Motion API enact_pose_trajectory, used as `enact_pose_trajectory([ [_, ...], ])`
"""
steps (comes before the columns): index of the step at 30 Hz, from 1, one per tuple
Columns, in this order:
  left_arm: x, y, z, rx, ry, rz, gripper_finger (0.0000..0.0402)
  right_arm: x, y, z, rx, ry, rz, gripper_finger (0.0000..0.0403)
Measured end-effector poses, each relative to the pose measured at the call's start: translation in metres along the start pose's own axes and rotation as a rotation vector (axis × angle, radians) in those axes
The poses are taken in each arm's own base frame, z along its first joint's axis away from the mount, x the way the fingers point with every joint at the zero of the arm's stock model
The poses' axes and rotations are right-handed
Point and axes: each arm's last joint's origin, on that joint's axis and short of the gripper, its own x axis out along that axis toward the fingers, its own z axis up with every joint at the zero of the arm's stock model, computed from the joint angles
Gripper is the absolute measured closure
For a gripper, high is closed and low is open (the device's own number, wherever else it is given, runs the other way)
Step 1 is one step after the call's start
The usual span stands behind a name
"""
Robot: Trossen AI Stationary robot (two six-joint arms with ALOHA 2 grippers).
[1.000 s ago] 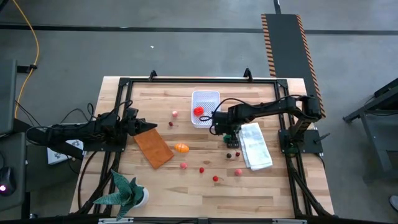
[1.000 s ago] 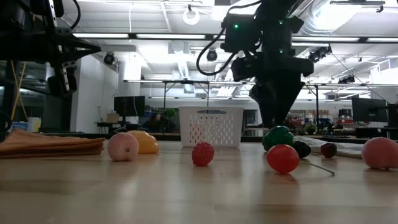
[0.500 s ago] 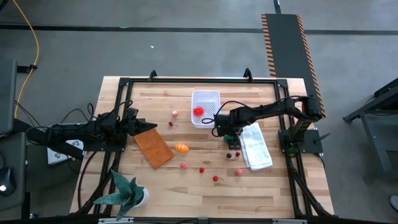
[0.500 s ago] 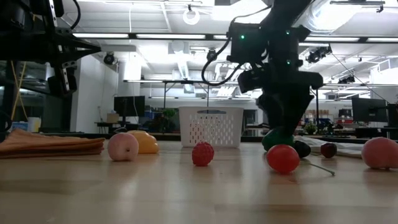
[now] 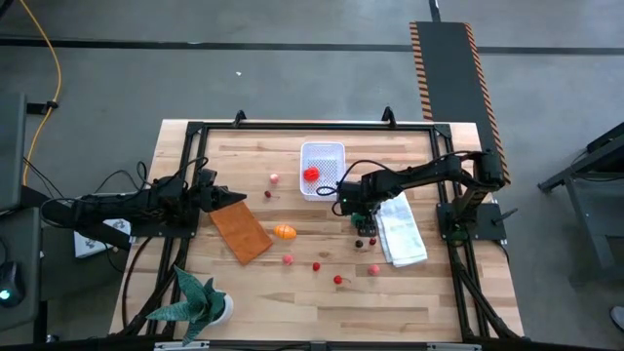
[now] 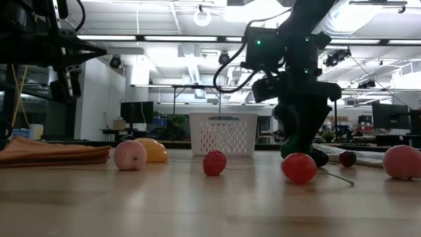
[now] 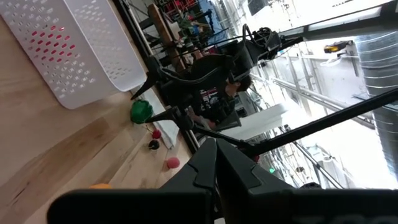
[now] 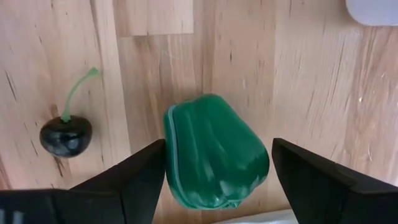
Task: Pick and placing Produce into tupperware
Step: Put the bell pepper into the white bin
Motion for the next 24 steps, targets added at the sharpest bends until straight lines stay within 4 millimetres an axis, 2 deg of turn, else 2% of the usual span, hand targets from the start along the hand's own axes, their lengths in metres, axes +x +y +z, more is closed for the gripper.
enact_pose_trajectory([
  [12,0.0,0.0,0.0,0.0,0.0,0.0,0.0401,-0.0001,0.0007,0.0004,-0.001,-0.004,0.025,0.0189],
  [24,0.0,0.0,0.0,0.0,0.0,0.0,0.0401,-0.0016,0.001,0.0008,0.012,0.002,0.035,0.0194],
])
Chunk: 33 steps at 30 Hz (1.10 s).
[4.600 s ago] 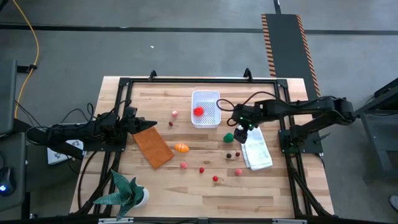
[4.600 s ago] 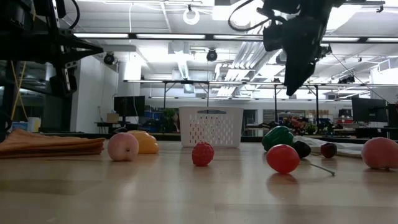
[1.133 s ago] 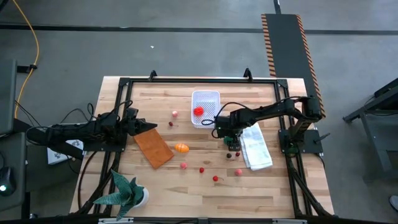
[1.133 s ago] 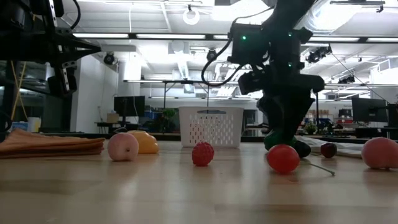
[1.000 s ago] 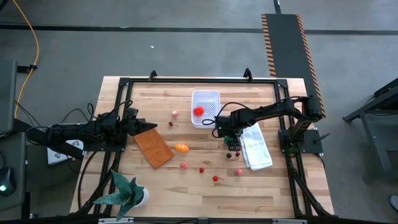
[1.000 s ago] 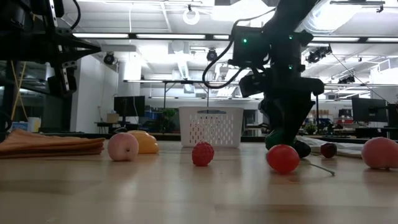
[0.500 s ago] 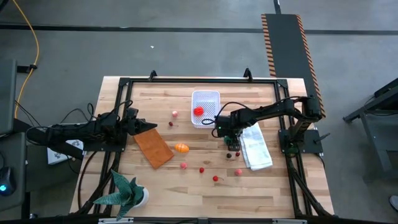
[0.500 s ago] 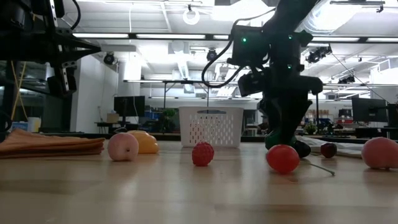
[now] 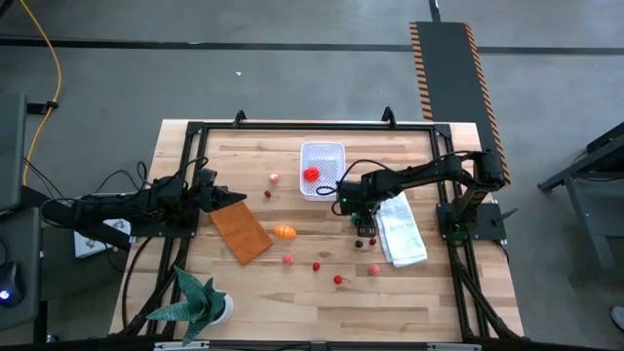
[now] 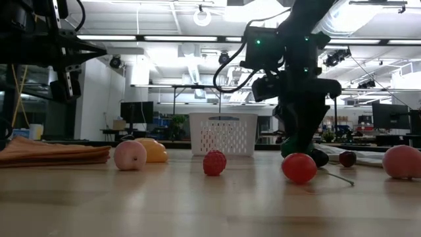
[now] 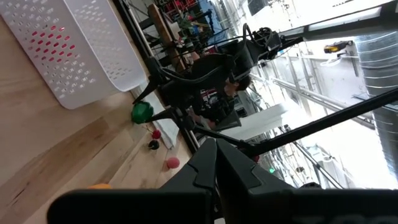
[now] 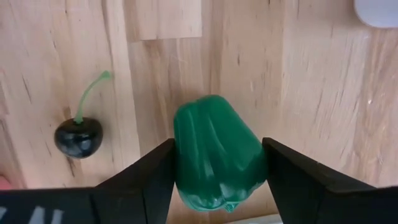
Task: Pick and placing Produce into tupperware
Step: Put the bell pepper into the white bin
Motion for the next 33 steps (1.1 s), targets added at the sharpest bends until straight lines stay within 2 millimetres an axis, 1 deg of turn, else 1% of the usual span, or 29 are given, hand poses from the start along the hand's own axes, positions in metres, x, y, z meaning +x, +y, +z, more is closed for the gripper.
enact_pose_trajectory([
  [5,0.0,0.0,0.0,0.0,0.0,0.0,0.0401,-0.01,0.003,0.009,-0.009,-0.022,0.009,0.0194],
  [13,0.0,0.0,0.0,0.0,0.0,0.0,0.0401,-0.033,0.005,0.024,-0.032,-0.047,0.011,0.0194],
  [18,0.0,0.0,0.0,0.0,0.001,0.0,0.0401,-0.046,0.007,0.027,-0.046,-0.014,0.011,0.0194],
  [23,0.0,0.0,0.0,0.005,0.0,0.0,0.0401,-0.059,0.009,0.03,-0.038,-0.026,0.023,0.0194],
  [28,0.0,0.0,0.0,0.008,0.0,-0.001,0.0401,-0.078,0.012,0.031,-0.012,-0.059,0.051,0.0194],
  [33,0.0,0.0,0.0,0.008,0.0,-0.001,0.0401,-0.101,0.015,0.032,-0.007,-0.053,0.055,0.0194],
])
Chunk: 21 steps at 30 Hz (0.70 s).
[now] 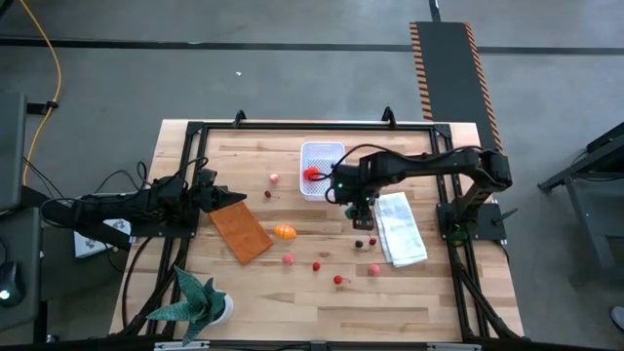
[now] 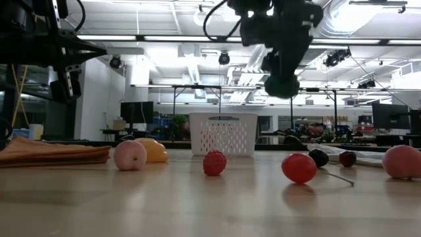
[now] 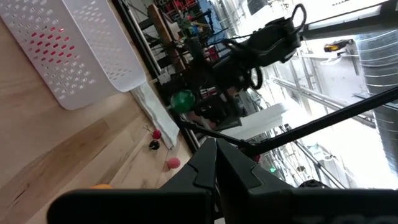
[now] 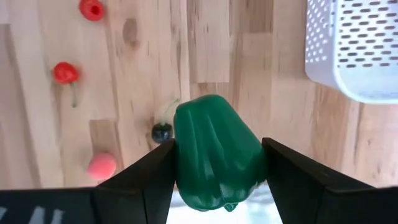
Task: Pick and placing Produce into tupperware
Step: Put the bell pepper into the white bin
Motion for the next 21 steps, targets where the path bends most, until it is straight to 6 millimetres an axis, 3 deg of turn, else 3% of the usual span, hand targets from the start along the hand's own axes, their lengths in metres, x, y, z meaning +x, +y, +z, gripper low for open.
enact_pose_trajectory([
  [21,0.0,0.0,0.0,0.016,0.001,0.001,0.0401,-0.09,0.006,0.01,0.057,-0.082,-0.023,0.0194],
])
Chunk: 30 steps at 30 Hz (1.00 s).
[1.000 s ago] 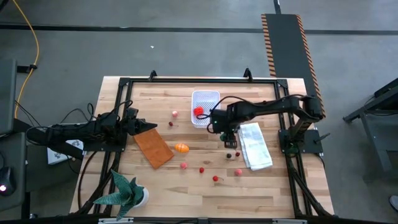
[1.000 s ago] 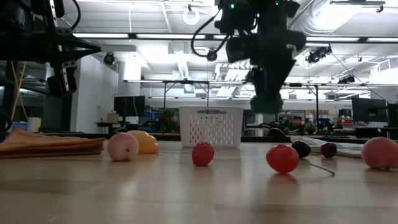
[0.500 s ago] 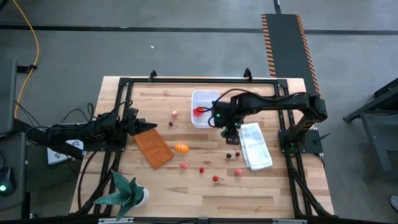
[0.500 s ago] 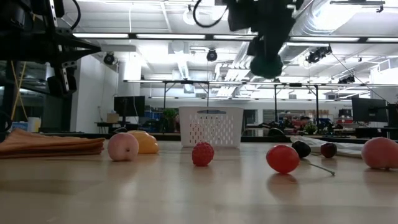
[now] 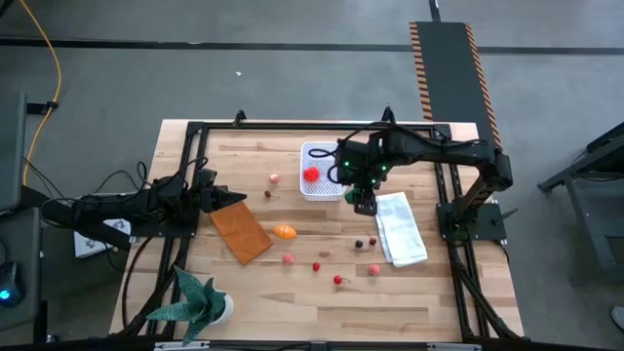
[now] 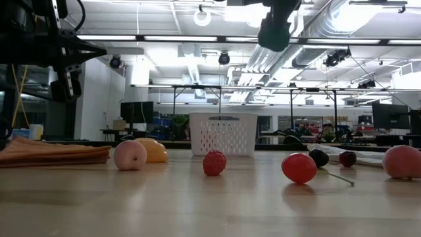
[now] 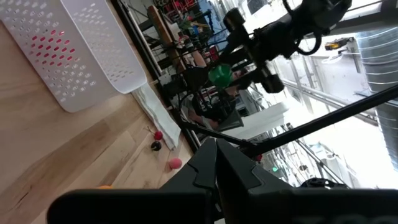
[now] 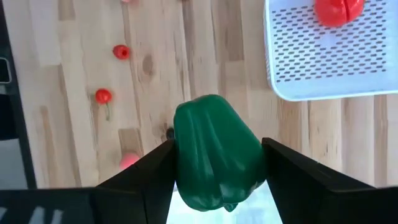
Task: Pick and placing Produce into tupperware
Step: Put the bell pepper into the white bin
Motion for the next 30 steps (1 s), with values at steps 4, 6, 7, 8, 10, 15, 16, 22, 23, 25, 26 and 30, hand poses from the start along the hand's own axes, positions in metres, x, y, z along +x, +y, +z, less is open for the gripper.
enact_pose_trajectory([
  [4,0.0,0.0,0.0,0.0,0.0,0.0,0.0401,-0.012,0.002,-0.001,0.011,-0.001,0.0,0.0194],
  [6,0.0,0.0,0.0,0.001,0.0,0.0,0.0401,-0.016,0.003,-0.001,0.016,-0.006,-0.004,0.0194],
  [7,0.0,0.0,0.0,0.002,0.0,0.0,0.0401,-0.018,0.003,-0.001,0.016,-0.01,-0.005,0.0194],
  [8,0.0,0.0,0.0,0.002,0.0,0.0,0.0401,-0.019,0.003,-0.001,0.016,-0.009,-0.005,0.0194],
  [10,0.0,0.0,0.0,0.002,0.0,0.0,0.0401,-0.02,0.003,-0.001,0.017,-0.005,-0.007,0.0194],
  [15,0.0,0.0,0.0,0.002,0.0,0.0,0.0401,-0.02,0.003,-0.003,0.009,0.013,-0.009,0.0194],
  [16,0.0,0.0,0.0,0.002,0.0,0.0,0.0401,-0.02,0.003,-0.003,0.009,0.016,-0.009,0.0194],
  [22,0.0,0.0,0.0,0.002,0.0,0.0,0.0401,-0.02,0.002,-0.007,0.0,0.054,-0.037,0.0194],
  [23,0.0,0.0,0.0,0.002,0.0,0.0,0.0401,-0.02,0.002,-0.007,-0.004,0.056,-0.037,0.0194],
  [25,0.0,0.0,0.0,0.002,0.0,0.0,0.0401,-0.02,0.002,-0.007,-0.009,0.055,-0.039,0.0194],
  [26,0.0,0.0,0.0,0.002,0.0,0.0,0.0401,-0.02,0.002,-0.007,-0.01,0.055,-0.043,0.0194],
  [30,0.0,0.0,0.0,0.002,0.0,0.0,0.0401,-0.02,0.0,-0.005,-0.016,0.037,-0.097,0.0194],
])
